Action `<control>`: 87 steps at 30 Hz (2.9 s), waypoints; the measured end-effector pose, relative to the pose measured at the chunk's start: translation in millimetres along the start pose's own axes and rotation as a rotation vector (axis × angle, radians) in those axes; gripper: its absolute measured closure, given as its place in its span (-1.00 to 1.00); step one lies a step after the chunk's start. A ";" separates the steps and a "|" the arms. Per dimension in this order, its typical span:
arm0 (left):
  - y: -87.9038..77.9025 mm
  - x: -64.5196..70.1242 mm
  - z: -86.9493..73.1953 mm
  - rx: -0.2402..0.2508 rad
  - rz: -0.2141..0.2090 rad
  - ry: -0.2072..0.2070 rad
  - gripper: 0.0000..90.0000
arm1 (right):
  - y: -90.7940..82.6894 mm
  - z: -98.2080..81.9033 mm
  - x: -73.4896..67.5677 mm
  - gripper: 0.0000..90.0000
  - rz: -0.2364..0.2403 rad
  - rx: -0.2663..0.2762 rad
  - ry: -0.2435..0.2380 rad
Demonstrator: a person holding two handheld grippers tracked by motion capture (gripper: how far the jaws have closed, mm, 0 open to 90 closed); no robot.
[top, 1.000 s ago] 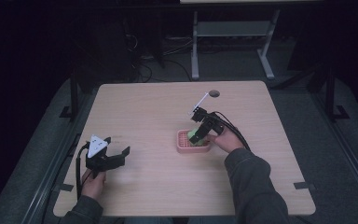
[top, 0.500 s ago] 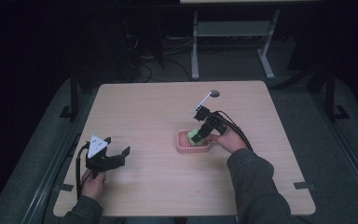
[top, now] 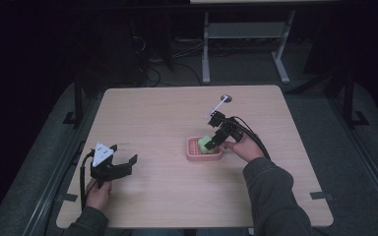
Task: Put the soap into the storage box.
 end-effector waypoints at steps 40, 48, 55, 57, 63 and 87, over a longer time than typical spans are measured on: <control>0.9 1.1 -1.1 -0.008 -0.005 0.008 -0.68 | -21.4 -31.8 3.9 -0.45 -0.024 0.002 0.023; 1.4 1.5 -1.4 -0.007 -0.006 0.010 -0.68 | -24.6 -40.8 5.2 -0.45 -0.017 0.012 0.043; 1.7 1.8 -1.6 -0.008 -0.007 0.010 -0.68 | -29.1 -45.4 4.5 -0.45 -0.017 0.007 0.042; 1.6 1.7 -1.6 -0.007 -0.007 0.011 -0.68 | -29.8 -46.1 4.7 -0.45 -0.023 0.007 0.040; 1.4 1.6 -1.7 -0.009 -0.006 0.012 -0.68 | -32.0 -50.6 3.4 -0.45 -0.029 -0.001 0.035; 1.7 2.2 -2.7 -0.015 -0.008 0.010 -0.68 | -29.5 -86.6 1.5 -0.45 -0.007 0.016 0.072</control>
Point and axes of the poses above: each handheld gripper's, and its own axes: y roughly forward along the jaws, z roughly out of its top, x roughly to its right, the point moved 9 cm from there along y, roughly forward along the jaws, and after that the axes turned 1 degree about -y, right-handed, at the moved point
